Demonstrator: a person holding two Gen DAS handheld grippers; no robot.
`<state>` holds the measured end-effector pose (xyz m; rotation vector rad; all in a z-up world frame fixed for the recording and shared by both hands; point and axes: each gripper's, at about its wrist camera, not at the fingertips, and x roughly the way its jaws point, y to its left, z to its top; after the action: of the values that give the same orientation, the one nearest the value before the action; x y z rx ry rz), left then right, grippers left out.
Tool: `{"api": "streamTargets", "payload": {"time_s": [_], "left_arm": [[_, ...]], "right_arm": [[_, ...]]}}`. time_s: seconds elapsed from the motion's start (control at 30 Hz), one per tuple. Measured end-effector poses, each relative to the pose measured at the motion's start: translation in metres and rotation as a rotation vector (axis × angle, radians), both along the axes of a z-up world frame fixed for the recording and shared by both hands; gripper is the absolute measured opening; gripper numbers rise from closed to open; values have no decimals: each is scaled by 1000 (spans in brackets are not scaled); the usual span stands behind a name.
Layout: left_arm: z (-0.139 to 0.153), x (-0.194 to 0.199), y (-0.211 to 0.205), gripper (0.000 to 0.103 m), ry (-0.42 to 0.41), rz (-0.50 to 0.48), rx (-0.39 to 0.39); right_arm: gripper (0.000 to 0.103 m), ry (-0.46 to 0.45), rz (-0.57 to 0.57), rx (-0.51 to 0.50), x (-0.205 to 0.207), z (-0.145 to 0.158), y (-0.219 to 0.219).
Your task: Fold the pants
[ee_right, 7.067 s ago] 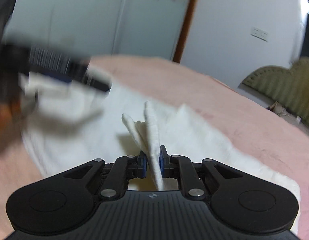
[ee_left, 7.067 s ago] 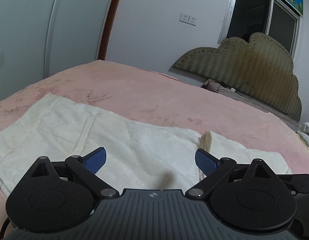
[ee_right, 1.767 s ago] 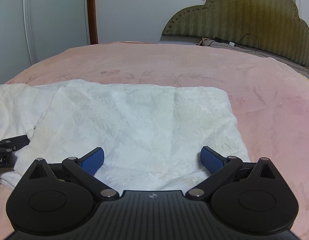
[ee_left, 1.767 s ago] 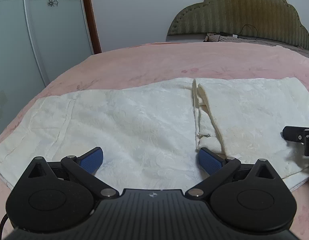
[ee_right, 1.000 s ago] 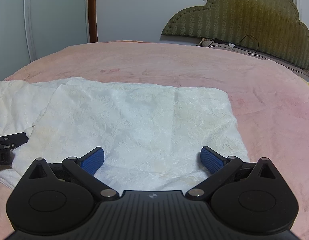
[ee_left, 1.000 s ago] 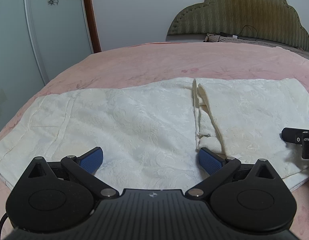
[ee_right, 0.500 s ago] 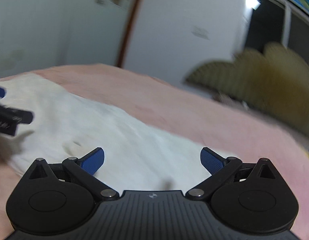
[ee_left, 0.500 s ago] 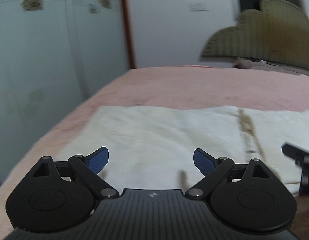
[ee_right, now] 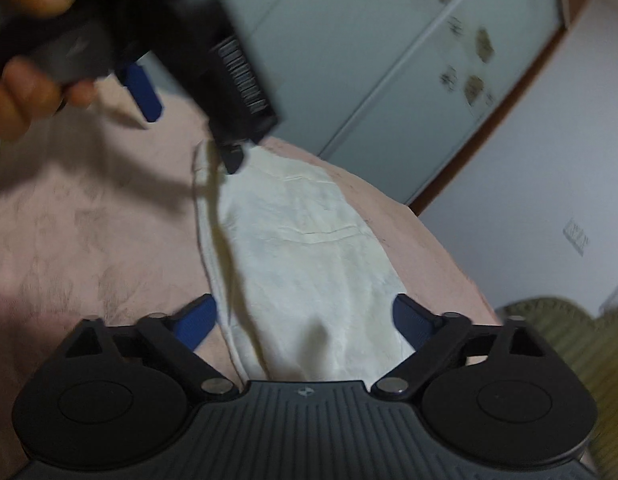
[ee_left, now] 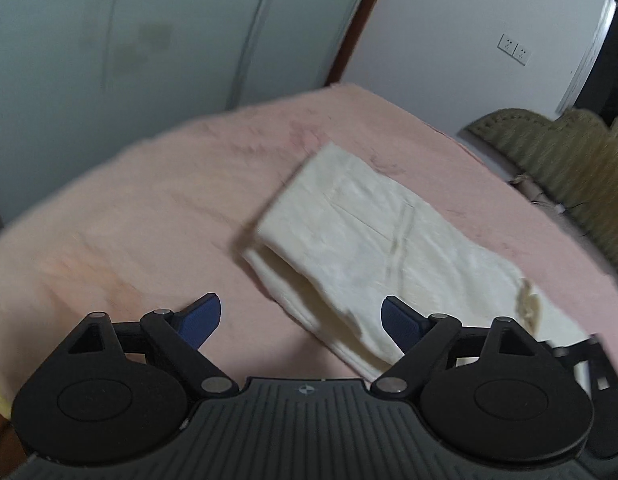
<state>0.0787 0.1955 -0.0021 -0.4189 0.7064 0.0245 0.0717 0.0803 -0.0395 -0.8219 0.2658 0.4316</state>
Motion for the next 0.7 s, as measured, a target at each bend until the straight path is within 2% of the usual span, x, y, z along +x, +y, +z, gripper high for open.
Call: {"api": "streamTargets", "payload": {"time_s": [0.13,0.3,0.4,0.47,0.63,0.7], "left_arm": [[-9,7,2,89,32,0,-88],[-15,19,1,91,24,-27,-226],[-21,27,-1,91,22,-32,-296],[-24,35,-3,92,18,-32,-333],[-30,54,-4,92,-7,-18,-441],[-33,64,-6,90,-10,-9,-469]], "right_arm": [[72,-16,3,-22,5,-4,10],[31,25,41,-12,14,-5,20],[23,25,33,41,18,3,15],[22,51,20,117,23,14,7],[22,198,-19,344,44,40,-21],[21,268,-18,404,49,44,-29]]}}
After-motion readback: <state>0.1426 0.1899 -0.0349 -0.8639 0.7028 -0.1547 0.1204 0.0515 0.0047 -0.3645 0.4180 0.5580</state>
